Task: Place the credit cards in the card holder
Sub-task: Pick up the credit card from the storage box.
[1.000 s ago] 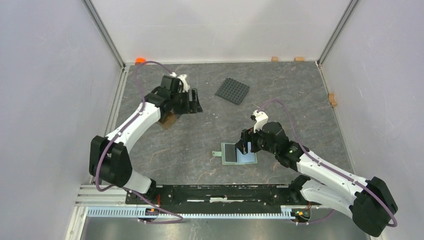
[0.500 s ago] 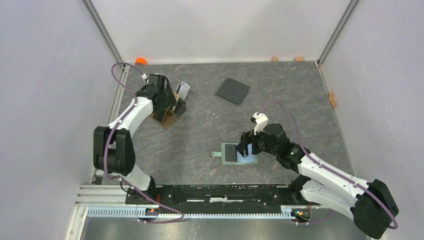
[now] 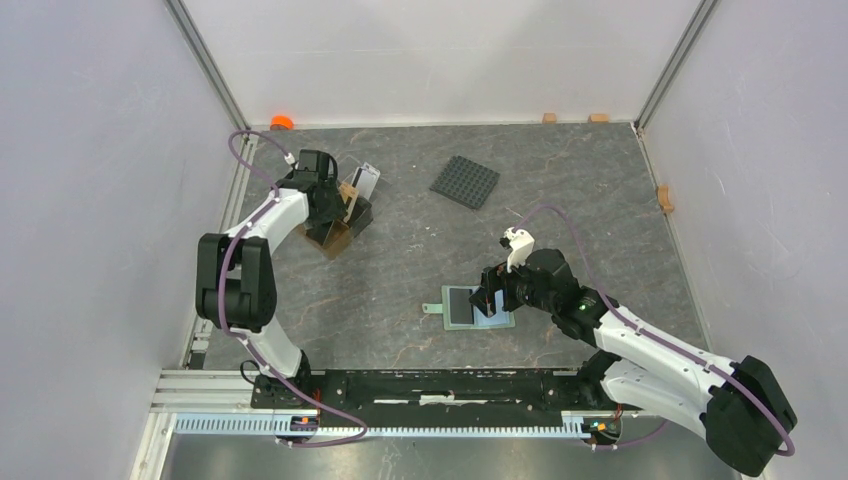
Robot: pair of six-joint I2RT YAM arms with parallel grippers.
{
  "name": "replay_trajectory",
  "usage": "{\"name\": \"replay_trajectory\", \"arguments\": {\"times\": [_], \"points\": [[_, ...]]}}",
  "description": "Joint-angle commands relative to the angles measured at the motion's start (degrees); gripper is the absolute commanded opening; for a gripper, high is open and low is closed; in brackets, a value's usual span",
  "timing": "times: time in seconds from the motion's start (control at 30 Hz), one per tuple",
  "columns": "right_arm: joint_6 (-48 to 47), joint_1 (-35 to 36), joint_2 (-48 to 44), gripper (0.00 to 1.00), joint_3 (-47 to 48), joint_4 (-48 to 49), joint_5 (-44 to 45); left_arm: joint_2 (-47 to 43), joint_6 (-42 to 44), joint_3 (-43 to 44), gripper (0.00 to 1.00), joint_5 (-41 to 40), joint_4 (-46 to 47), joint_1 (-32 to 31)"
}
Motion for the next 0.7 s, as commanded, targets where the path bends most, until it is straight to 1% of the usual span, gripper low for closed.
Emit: {"name": "replay_trajectory", "arguments": {"times": [0.0,0.17,0.3,0.47,0.57,0.67], "points": [[0.54,-0.15,0.25,0.89,-0.14,2.6,-0.79,1.17,0.34,1.89,0.6,2.68,1.22,0.09],[1.15,-0.18,0.15,0.88,-0.36,3.0,-1.11,0.92,0.43,1.71,0.47,4.02,1.61,0.09],[1.42,-0.19,-0.05,0.88,-0.58,2.96,-1.28,0.76,0.68,1.71,0.41,4.35,1.66,0.07],[1.63,-0.15,-0.26,0.88,-0.54,3.06,-1.64,0.39,1.04,1.71,0.39,3.83,1.57,0.07],[1.74,-0.15,-0.25,0.88,-0.57,3.07,-1.63,0.0,1.17,1.71,0.31,3.7,1.57,0.09],[1.95,-0.2,-0.14,0.88,-0.67,3.15,-1.67,-0.28,1.31,1.71,0.28,3.65,1.46,0.09]]}}
